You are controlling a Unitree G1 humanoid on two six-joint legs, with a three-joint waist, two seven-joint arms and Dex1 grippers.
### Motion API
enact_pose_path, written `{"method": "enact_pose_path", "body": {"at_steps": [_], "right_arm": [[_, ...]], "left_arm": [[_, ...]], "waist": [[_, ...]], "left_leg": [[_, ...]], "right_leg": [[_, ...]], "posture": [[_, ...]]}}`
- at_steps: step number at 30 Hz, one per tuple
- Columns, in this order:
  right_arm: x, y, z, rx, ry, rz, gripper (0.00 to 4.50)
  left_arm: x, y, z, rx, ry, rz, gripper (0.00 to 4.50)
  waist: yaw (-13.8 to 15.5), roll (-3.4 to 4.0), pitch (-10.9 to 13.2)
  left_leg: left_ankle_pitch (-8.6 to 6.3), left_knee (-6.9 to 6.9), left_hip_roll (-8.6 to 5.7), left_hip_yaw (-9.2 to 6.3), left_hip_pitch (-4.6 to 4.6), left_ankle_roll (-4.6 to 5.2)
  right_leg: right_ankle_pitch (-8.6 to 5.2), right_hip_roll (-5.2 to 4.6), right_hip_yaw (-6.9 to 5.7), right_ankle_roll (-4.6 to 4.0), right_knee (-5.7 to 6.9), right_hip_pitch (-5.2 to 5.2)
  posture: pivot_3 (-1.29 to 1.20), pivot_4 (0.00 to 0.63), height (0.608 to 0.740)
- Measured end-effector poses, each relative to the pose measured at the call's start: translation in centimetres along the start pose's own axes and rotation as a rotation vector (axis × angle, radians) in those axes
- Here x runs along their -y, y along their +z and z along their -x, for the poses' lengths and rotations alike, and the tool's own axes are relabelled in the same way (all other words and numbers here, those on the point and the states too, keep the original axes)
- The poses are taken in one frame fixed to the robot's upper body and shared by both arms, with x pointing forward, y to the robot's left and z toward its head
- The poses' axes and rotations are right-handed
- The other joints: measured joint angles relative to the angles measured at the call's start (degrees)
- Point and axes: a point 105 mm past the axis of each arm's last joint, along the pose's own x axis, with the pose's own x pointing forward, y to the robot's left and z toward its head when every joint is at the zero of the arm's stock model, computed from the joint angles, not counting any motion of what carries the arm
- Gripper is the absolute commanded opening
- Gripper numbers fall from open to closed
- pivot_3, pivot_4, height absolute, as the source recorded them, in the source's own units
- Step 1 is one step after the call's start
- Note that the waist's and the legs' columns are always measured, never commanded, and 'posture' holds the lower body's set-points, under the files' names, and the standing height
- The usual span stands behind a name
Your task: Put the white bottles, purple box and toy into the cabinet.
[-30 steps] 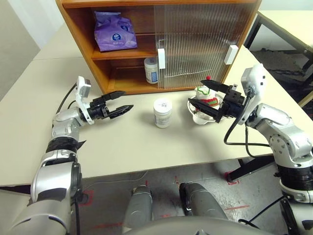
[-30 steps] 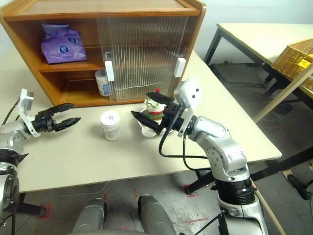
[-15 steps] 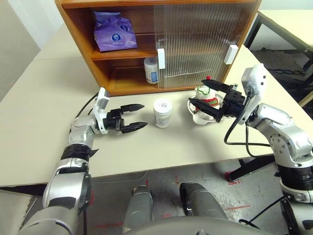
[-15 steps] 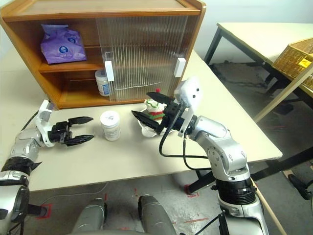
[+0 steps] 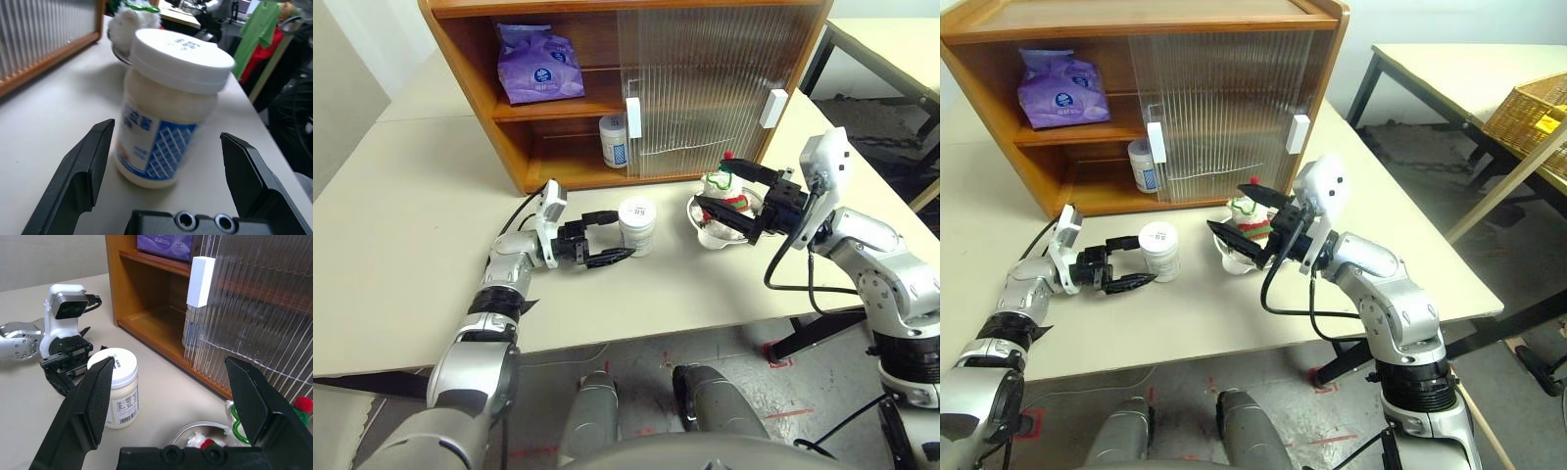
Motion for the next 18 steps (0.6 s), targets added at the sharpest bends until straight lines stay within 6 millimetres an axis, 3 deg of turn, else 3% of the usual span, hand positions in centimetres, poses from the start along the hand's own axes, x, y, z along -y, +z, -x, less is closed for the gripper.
{"method": "enact_pose_path", "body": {"at_steps": [5,18], "right_arm": [[0.1,0.1,0.0,0.002,-0.010,0.002,4.50],[-0.1,0.0,0.2,0.001,-0.019,0.001,4.50]], "left_arm": [[-0.5,0.1,-1.0,-0.005,0.013,-0.027,4.45],[-0.5,-0.5,-1.3,-0.035,0.012,-0.038,4.45]], "waist": [[-0.17,0.00,0.00],[-0.42,0.02,-0.01]], "left_leg": [[0.00,0.00,0.00,0.00,-0.03,0.01],[0.00,0.00,0.00,0.01,-0.08,0.01]], "right_leg": [[0.06,0.00,0.00,0.10,-0.15,0.04],[0.14,0.00,-0.01,0.22,-0.44,0.14]], "posture": [[-0.11,0.081,0.740],[-0.12,0.084,0.740]]}}
